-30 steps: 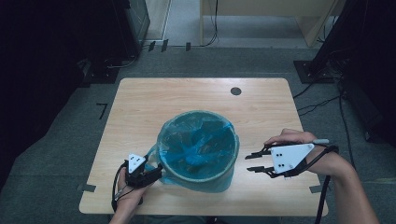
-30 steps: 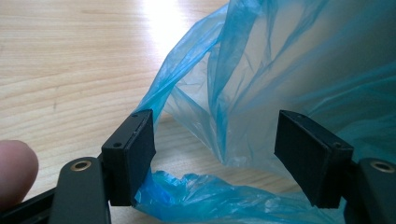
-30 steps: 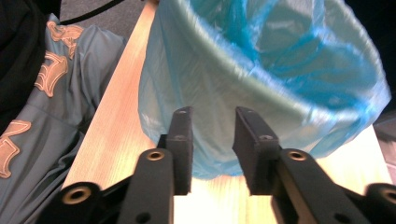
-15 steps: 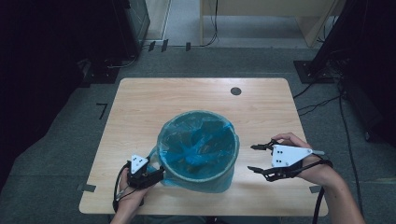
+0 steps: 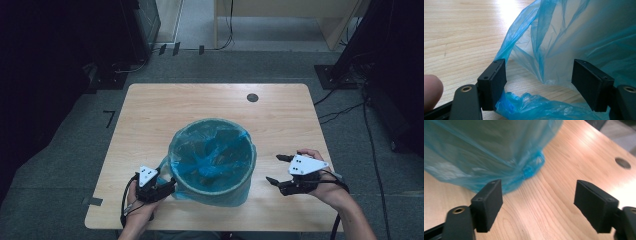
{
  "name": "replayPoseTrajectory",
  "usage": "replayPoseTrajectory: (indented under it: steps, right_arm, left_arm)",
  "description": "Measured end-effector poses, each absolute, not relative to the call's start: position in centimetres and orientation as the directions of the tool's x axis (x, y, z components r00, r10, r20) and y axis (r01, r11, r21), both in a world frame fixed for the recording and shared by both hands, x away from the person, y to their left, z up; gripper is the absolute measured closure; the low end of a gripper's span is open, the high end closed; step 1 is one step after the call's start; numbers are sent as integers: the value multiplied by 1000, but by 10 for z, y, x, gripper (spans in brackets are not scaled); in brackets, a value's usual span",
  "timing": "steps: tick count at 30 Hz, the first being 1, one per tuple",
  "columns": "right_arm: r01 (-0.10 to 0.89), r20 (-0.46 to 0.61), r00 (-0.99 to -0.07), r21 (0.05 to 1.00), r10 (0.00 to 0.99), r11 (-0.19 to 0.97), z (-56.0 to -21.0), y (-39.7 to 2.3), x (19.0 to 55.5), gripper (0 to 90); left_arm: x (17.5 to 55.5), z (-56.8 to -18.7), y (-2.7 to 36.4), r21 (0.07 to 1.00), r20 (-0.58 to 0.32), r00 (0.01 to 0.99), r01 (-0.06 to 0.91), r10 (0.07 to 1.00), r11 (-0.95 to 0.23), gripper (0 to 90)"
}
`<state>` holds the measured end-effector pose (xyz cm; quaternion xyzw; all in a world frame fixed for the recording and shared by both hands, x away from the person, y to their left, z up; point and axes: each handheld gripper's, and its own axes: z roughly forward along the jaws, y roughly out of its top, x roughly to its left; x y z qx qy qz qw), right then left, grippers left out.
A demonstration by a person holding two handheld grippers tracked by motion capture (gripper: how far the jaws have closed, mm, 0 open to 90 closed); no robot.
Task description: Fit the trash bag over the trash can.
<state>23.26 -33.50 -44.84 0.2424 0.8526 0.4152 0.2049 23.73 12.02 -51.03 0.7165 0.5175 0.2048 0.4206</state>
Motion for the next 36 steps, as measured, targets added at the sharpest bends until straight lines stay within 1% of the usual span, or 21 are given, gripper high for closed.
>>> replayPoseTrajectory:
  steps: [2,3,5,8,11,14,18,36]
  right_arm:
    - [292,-124,-770,804,626,518,-453,-336,233,134]
    - [332,-98,-754,797,649,505,-455,-337,235,121]
    - [361,-83,-733,795,676,488,-459,-339,235,88]
    - [396,-72,-690,795,720,459,-466,-342,237,53]
    - [456,-39,-620,795,784,400,-477,-345,239,34]
    - [504,-5,-545,797,838,333,-489,-352,239,33]
    - [548,34,-472,794,881,263,-500,-362,240,33]
    - [634,37,-302,754,953,172,-523,-383,234,37]
  left_arm:
    - [237,-510,120,815,-140,381,568,914,-112,270]
    - [237,-510,120,815,-140,382,568,914,-113,270]
    - [237,-510,120,817,-141,383,567,913,-111,270]
    - [237,-510,121,817,-142,383,566,913,-111,268]
    - [237,-510,121,817,-141,382,566,913,-111,268]
    - [237,-510,121,816,-140,381,567,914,-111,268]
    - [237,-510,121,816,-138,382,567,914,-113,267]
    - [237,-511,122,815,-139,381,568,914,-113,267]
